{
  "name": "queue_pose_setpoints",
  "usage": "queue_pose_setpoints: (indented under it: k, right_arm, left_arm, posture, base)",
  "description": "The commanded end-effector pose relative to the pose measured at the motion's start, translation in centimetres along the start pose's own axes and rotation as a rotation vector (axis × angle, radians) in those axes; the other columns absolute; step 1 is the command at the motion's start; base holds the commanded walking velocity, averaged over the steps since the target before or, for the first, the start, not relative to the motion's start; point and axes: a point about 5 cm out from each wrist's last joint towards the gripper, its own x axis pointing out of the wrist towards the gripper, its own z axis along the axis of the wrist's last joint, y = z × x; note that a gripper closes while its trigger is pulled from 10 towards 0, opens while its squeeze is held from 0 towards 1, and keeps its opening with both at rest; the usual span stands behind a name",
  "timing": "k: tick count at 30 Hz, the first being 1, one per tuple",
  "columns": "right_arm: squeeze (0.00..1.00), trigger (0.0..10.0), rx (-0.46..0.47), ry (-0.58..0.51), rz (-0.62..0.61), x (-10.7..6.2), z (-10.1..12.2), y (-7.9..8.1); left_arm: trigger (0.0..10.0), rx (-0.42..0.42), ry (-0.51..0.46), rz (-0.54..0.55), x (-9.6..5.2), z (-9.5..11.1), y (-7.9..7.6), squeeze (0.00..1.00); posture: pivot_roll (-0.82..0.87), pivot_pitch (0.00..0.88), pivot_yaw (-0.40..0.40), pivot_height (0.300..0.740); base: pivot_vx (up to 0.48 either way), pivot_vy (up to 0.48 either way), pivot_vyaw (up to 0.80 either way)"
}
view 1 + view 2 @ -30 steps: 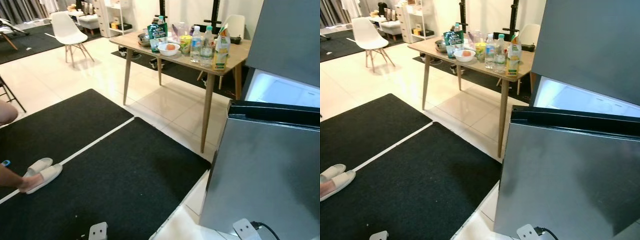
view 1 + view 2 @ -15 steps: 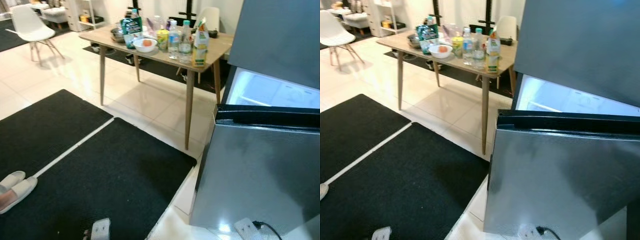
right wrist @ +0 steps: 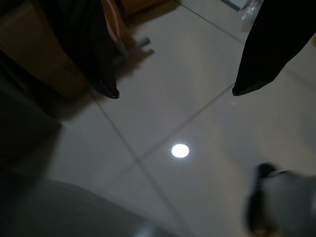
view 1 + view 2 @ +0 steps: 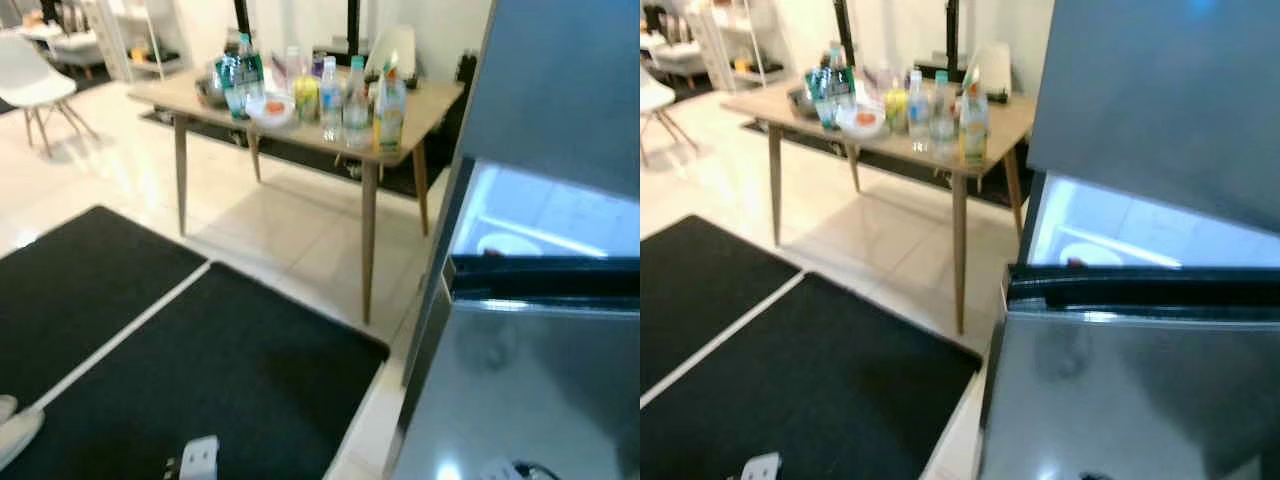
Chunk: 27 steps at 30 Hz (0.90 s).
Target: Restocking fridge
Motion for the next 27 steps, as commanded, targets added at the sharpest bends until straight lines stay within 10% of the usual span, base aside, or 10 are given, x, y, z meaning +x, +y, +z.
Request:
queue_pose_setpoints:
  k: [1,27]
  right_arm:
    - [0.0,10.0,0.013,0.003,-0.002,0.1,0.1,0.6]
    - [0.0,10.0,0.423,-0.176,-0.165,-0.5,1.3,-3.2]
  left_arm:
    - [10.0,0.008,0.015,0.029,-0.4,-0.5,1.1,0.0]
    - [10.0,-0.005,0.022,0.041,-0.6,-0.7,1.7,0.0]
  posture:
    - [-0.1,0.0,0.013,0.74]
    - [-0.1,0.0,0.015,0.74]
  base:
    - [0.0,0.0,-0.79]
    - [0.0,0.0,-0.03]
